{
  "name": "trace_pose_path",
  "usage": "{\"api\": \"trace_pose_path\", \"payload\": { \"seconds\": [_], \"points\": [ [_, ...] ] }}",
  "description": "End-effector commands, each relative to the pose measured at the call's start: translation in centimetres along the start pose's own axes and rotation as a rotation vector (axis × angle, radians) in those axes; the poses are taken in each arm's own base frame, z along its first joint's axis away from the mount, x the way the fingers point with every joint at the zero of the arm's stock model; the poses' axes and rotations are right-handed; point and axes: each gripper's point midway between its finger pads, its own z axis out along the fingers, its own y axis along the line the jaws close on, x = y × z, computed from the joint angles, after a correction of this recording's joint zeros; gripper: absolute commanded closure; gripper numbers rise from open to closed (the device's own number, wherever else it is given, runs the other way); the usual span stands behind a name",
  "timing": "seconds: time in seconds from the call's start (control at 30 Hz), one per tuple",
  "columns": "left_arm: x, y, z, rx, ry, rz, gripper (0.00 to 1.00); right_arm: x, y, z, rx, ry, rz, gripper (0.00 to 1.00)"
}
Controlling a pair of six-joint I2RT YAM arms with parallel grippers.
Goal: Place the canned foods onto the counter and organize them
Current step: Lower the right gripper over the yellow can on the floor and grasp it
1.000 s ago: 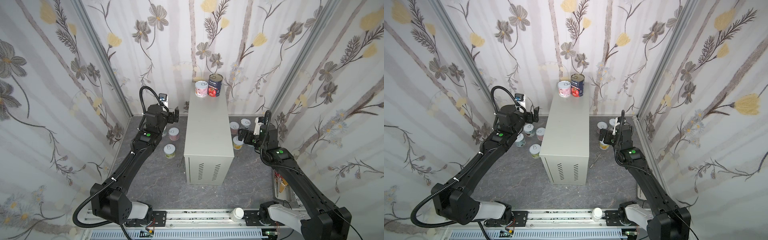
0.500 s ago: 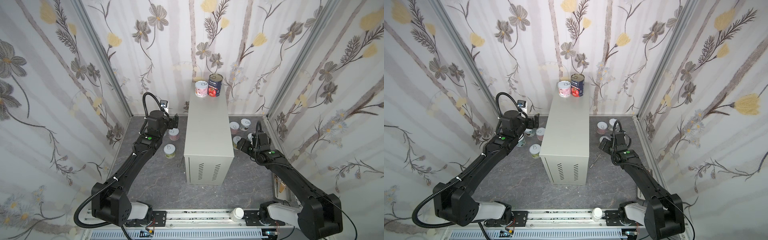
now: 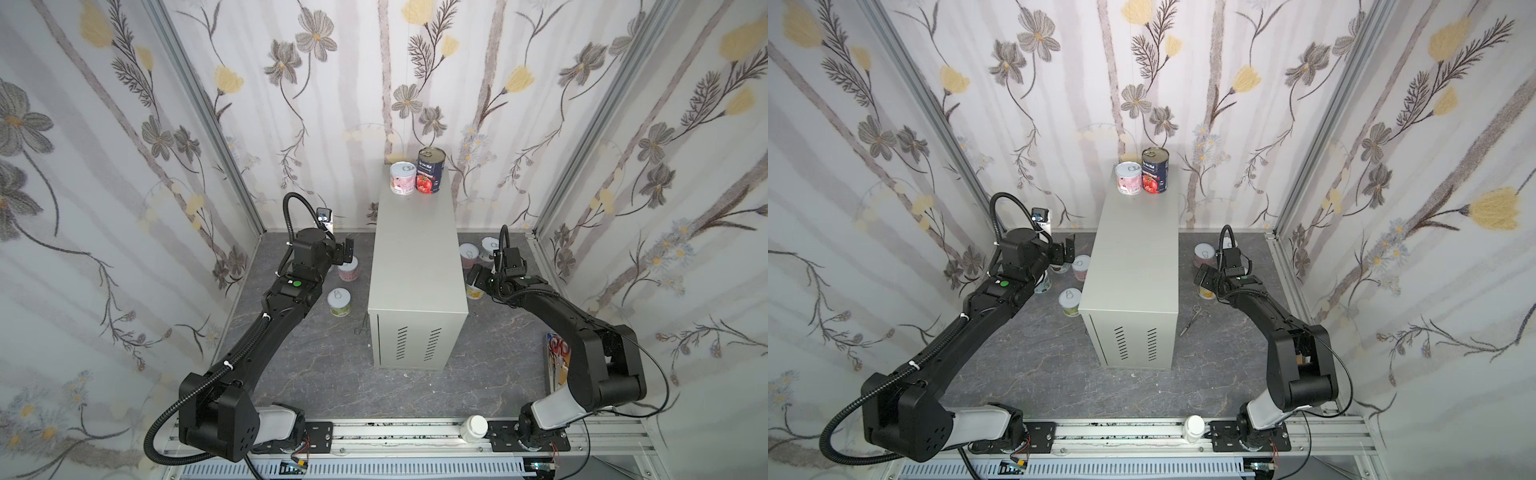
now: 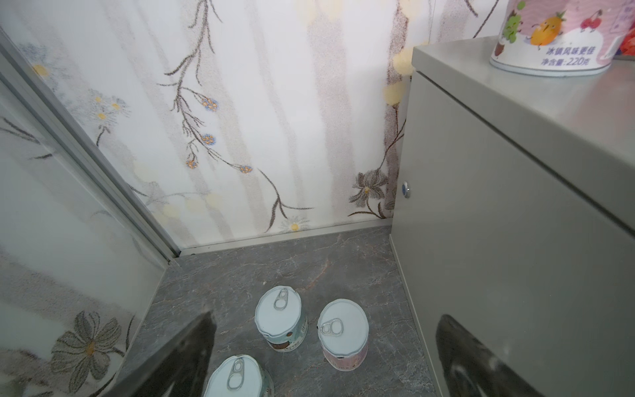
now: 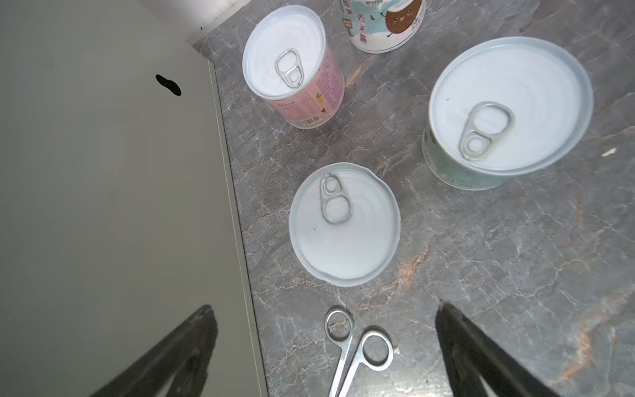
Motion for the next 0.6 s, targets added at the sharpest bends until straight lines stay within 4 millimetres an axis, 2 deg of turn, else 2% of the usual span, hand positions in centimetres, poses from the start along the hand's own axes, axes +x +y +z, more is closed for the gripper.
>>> {"api": "trace_pose_path", "payload": {
  "seconds": [0.0, 0.27, 0.57],
  "points": [
    [0.1, 0.9, -0.4, -0.03, -0.006, -0.025, 0.0, -0.4, 0.6, 1.1, -0.017, 0.007, -0.041, 0.0],
    [1.1, 1.2, -0.6, -0.035, 0.025, -0.039, 0.0, -0.3, -0.7, 3.4, 0.057, 0.043, -0.073, 0.0],
    [1.8, 1.6, -1.1, -0.056, 0.047, -0.048, 0.0, -0.8, -0.9, 5.6, 0.081, 0.07, -0.101, 0.0]
  ]
}}
